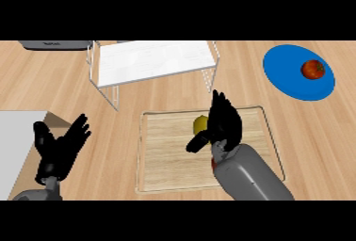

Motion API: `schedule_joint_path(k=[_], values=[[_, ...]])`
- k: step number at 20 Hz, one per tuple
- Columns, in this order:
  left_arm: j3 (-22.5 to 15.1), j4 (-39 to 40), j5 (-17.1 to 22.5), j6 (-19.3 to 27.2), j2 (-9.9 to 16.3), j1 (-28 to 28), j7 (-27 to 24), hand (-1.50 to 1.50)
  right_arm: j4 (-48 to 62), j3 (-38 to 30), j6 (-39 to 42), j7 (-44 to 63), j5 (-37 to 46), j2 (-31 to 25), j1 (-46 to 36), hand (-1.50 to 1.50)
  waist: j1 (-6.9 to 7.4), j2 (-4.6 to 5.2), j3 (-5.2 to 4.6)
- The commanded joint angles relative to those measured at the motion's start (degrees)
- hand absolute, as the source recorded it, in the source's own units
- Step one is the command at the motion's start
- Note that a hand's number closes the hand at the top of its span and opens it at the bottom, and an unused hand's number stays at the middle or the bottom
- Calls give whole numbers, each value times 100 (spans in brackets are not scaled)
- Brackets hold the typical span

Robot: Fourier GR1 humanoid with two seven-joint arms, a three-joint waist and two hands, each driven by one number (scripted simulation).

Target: Pick the lemon from the tray and place it in the tiered shelf

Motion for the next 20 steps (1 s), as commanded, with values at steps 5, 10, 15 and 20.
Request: schedule_joint_path(k=[5,10,15,20], values=[[-201,119,-267,104,-362,73,-214,0,551,-412,75,725,233,81,-459,-150,-13,10,-1],[71,-26,-135,-226,-97,6,-60,0,959,-183,-564,335,322,82,-356,-150,8,8,1],[200,383,-234,-127,-239,-174,-136,0,1490,143,-1269,-137,192,82,-91,-150,6,12,2],[409,546,-241,-361,-174,-352,-140,0,1415,-94,-898,-409,-70,84,-337,-150,-10,7,1]])
